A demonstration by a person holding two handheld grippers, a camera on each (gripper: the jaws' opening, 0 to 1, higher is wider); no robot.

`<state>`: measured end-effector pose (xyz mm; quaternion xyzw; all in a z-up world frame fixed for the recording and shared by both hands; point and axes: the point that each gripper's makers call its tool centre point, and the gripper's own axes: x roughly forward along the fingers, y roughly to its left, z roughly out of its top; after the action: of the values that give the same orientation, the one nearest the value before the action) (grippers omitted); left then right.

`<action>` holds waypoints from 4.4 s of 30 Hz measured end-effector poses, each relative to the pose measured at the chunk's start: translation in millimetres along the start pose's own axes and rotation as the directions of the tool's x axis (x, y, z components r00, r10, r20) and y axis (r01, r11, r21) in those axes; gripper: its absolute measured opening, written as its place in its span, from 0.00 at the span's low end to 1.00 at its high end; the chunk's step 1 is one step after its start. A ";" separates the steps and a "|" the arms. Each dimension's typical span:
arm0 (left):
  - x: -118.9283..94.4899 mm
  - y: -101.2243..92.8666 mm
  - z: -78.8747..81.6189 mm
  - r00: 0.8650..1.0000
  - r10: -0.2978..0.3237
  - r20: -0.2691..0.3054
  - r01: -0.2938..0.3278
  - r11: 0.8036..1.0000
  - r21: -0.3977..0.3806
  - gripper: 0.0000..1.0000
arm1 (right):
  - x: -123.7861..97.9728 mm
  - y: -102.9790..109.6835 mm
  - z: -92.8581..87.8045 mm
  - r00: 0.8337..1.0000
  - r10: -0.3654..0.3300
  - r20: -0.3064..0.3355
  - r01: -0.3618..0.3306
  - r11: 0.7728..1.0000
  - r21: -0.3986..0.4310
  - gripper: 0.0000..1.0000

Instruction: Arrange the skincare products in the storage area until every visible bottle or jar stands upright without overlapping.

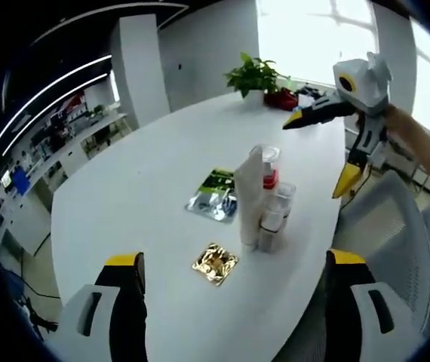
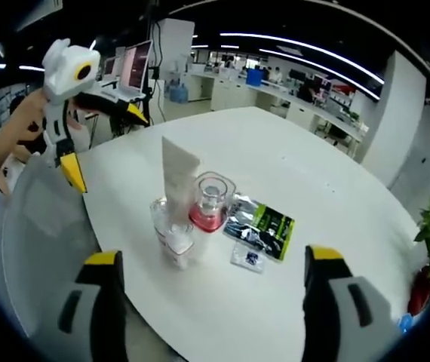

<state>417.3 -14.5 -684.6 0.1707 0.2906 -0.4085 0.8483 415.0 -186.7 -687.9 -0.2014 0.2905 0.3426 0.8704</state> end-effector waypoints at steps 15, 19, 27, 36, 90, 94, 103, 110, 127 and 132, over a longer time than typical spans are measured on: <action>13.7 20.4 -8.4 0.999 -0.012 -0.045 0.011 1.000 -0.017 0.97 | 5.8 -27.6 -16.5 0.999 0.008 -0.037 -0.005 0.997 0.076 0.92; 16.9 26.5 -11.2 0.998 -0.013 -0.055 0.011 1.000 -0.025 0.97 | 12.0 -39.9 -24.1 0.998 0.003 -0.057 0.003 0.995 0.104 0.85; 26.7 35.7 -19.7 0.997 -0.026 -0.079 0.022 0.999 -0.044 0.97 | 22.6 -59.4 -33.5 0.997 0.003 -0.077 0.010 0.987 0.163 0.73; 39.9 45.6 -23.3 0.993 -0.058 -0.104 0.053 0.997 -0.054 0.97 | 38.6 -81.9 -45.5 0.996 -0.004 -0.092 0.023 0.977 0.211 0.64; 163.9 55.1 -2.9 0.979 -0.196 -0.055 0.178 0.955 -0.236 0.35 | 123.3 -126.0 -71.7 0.972 0.114 -0.203 -0.034 0.934 0.357 0.47; 174.9 54.1 -1.2 0.980 -0.192 -0.059 0.174 0.958 -0.226 0.36 | 128.3 -126.0 -74.3 0.971 0.123 -0.204 -0.041 0.930 0.366 0.47; 188.9 46.5 3.0 0.975 -0.196 -0.104 0.183 0.975 -0.125 0.37 | 134.8 -125.9 -78.0 0.970 0.143 -0.196 -0.057 0.919 0.390 0.47; 200.4 47.6 1.9 0.971 -0.183 -0.156 0.181 0.983 -0.025 0.39 | 136.4 -127.5 -78.2 0.970 0.151 -0.189 -0.063 0.913 0.403 0.47; 218.1 43.0 0.7 0.962 -0.190 -0.197 0.207 0.976 0.067 0.38 | 143.3 -124.0 -78.3 0.971 0.190 -0.144 -0.104 0.881 0.462 0.46; 221.6 41.3 -1.2 0.959 -0.198 -0.205 0.216 0.974 0.071 0.38 | 145.4 -122.9 -77.8 0.970 0.200 -0.138 -0.114 0.876 0.469 0.46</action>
<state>559.8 -120.3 -823.5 0.2181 0.3698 -0.4892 0.7592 560.8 -243.8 -821.2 0.0034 0.4567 0.3142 0.8323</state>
